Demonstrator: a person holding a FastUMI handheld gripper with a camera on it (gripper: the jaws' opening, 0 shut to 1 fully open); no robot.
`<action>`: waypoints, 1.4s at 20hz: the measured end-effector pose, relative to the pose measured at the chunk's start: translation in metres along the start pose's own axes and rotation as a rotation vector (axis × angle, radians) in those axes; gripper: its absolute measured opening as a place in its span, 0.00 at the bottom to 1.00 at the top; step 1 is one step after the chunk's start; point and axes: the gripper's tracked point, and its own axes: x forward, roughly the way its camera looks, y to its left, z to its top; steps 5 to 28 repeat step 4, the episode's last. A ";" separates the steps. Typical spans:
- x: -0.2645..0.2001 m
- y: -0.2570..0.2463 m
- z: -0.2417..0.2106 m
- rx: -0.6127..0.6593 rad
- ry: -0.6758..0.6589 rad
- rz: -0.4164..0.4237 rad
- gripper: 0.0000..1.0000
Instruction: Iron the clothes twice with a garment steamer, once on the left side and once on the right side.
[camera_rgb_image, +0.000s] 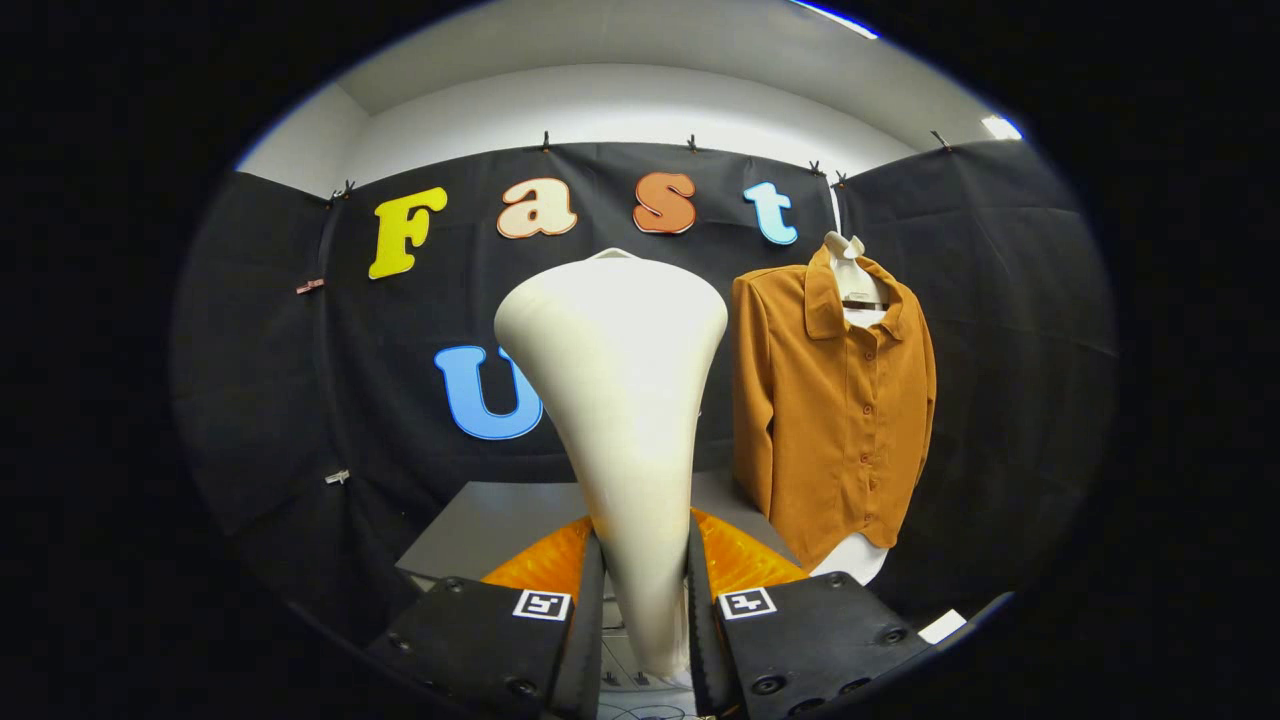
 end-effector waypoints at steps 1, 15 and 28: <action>0.000 0.001 0.000 -0.003 -0.001 0.005 0.39; 0.000 0.000 0.001 0.002 -0.001 0.016 0.39; 0.000 0.000 0.001 0.002 -0.001 0.016 0.39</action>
